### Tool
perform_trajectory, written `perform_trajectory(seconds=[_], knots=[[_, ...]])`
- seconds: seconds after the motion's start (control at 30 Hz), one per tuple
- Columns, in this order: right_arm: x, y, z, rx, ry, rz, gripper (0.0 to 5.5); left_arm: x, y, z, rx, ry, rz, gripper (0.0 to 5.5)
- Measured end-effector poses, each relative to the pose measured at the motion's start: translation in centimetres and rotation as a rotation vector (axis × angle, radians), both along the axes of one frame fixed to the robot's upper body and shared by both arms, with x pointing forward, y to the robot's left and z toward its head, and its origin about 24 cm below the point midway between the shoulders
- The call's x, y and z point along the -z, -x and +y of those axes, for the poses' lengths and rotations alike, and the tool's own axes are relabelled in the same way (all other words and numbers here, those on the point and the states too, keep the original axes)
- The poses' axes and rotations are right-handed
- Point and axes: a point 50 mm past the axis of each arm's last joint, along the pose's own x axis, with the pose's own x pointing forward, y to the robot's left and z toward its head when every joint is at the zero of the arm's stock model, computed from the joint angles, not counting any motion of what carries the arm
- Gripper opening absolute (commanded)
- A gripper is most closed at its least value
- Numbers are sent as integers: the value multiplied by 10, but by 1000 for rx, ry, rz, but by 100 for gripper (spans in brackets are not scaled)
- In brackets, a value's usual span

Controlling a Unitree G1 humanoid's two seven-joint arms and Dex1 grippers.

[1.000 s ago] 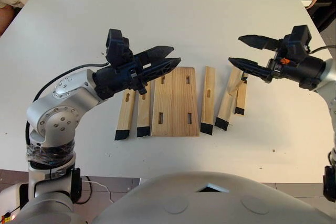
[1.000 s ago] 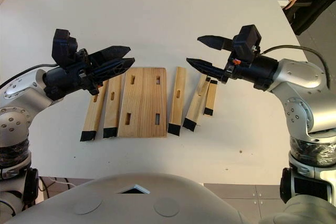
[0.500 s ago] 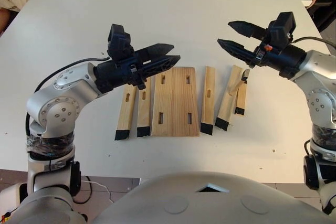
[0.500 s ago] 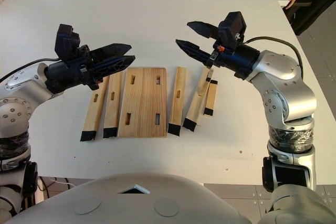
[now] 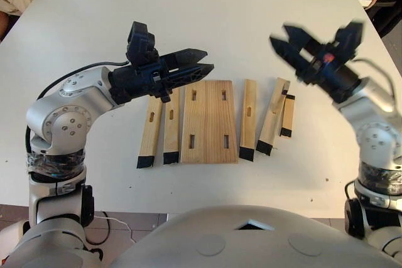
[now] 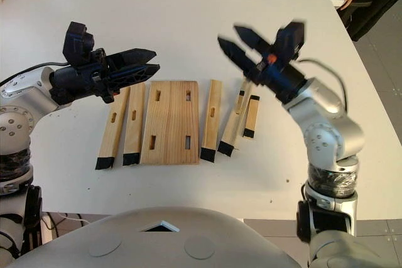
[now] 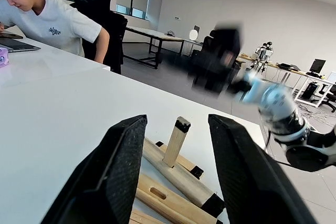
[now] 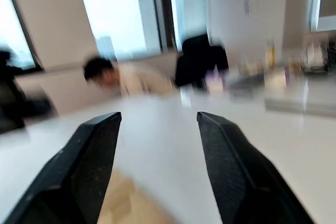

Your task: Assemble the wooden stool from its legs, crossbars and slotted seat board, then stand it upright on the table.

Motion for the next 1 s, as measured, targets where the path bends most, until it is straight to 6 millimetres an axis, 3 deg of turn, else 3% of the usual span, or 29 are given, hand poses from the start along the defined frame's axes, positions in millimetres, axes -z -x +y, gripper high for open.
perform_trajectory(seconds=[0.1, 0.17, 0.33, 0.47, 0.63, 0.8, 1.0], knots=[[-17, 21, 12, -116, -12, -15, 269, 3, 3, 0, -24, 4, 5, 218], [-13, 31, 15, -157, 69, -5, 269, 5, 5, 1, -41, 4, 11, 218], [49, 59, 11, -252, 476, 181, 269, 5, 8, 6, -102, 6, 4, 218], [88, 55, -3, -244, 734, 220, 269, 9, 14, 7, -171, 30, 1, 218], [114, 37, -18, -166, 807, 242, 269, 18, 17, 4, -243, 64, 5, 218], [147, 48, -24, -225, 855, 331, 269, 19, 17, 2, -260, 88, -6, 218], [157, 54, -30, -293, 890, 321, 269, 20, 17, 2, -284, 86, -17, 218]])
